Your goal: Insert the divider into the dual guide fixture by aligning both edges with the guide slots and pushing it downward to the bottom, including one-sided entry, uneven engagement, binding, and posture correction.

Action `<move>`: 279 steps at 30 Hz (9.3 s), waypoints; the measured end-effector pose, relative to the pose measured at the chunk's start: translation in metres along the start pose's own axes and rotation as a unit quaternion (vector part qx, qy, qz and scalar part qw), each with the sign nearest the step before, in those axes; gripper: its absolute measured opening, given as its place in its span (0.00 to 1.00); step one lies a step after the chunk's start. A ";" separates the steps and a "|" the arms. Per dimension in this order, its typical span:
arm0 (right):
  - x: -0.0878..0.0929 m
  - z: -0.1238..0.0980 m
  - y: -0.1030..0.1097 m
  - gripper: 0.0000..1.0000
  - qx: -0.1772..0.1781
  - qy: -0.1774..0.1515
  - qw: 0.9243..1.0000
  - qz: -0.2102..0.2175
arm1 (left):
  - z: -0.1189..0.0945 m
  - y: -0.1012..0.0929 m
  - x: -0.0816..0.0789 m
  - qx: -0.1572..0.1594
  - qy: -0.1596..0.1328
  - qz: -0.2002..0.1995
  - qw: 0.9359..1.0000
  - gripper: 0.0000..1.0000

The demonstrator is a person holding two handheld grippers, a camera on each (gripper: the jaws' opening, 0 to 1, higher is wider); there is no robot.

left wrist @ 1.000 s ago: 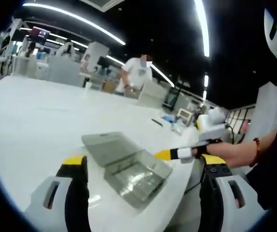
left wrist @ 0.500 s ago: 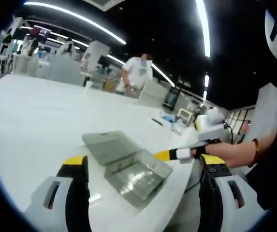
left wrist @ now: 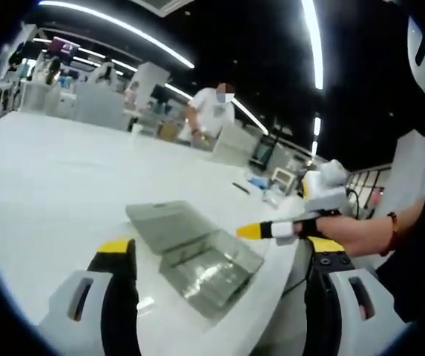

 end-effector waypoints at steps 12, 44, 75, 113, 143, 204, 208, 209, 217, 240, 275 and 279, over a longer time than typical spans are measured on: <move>0.018 -0.013 -0.003 0.00 0.000 0.025 1.000 0.011 | 0.000 0.002 0.000 0.003 -0.003 -0.002 1.000 0.91; 0.012 -0.041 0.002 0.00 -0.019 0.108 0.992 -0.068 | 0.002 -0.003 0.001 0.008 -0.001 -0.002 1.000 0.90; 0.010 -0.005 0.002 0.00 -0.006 0.057 0.998 0.017 | 0.000 0.009 0.001 -0.002 -0.001 -0.010 1.000 0.89; 0.011 0.002 0.007 0.00 -0.001 0.070 0.997 -0.020 | -0.004 0.015 -0.001 -0.007 -0.008 -0.015 1.000 0.89; 0.018 0.017 0.012 0.00 -0.012 0.087 0.995 -0.051 | -0.006 0.012 -0.001 -0.008 -0.010 -0.014 1.000 0.89; -0.002 -0.016 0.012 0.17 -0.160 -0.036 0.985 -0.063 | -0.017 0.002 0.040 -0.213 0.053 -0.002 0.976 0.76; -0.001 -0.024 0.007 0.18 -0.165 -0.043 0.983 -0.062 | -0.016 0.005 0.043 -0.237 0.065 0.006 0.969 0.74; -0.001 -0.026 0.006 0.19 -0.167 -0.044 0.983 -0.061 | -0.016 0.006 0.043 -0.240 0.066 0.004 0.969 0.72; -0.001 -0.046 -0.001 0.20 -0.178 -0.063 0.980 -0.054 | -0.015 0.009 0.045 -0.267 0.065 0.000 0.961 0.64; -0.014 -0.055 -0.024 0.20 -0.185 -0.092 0.977 -0.059 | -0.009 0.024 0.062 -0.368 0.111 -0.013 0.923 0.48; -0.005 -0.038 -0.030 0.21 -0.236 -0.053 0.969 -0.041 | 0.010 0.056 0.077 -0.442 0.192 -0.018 0.876 0.46; -0.007 -0.035 -0.033 0.21 -0.235 -0.057 0.970 -0.036 | 0.011 0.057 0.080 -0.449 0.206 -0.003 0.870 0.44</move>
Point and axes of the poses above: the point that each gripper's makers call its tool centre point, and the gripper's own axes: z roughly forward along the fingers, y roughly to its left, x roughly out of its underside, the point moved 6 cm from there along -z, roughly backward along the fingers, and after that the axes turned 13 degrees about -z, right-handed, at the moved point
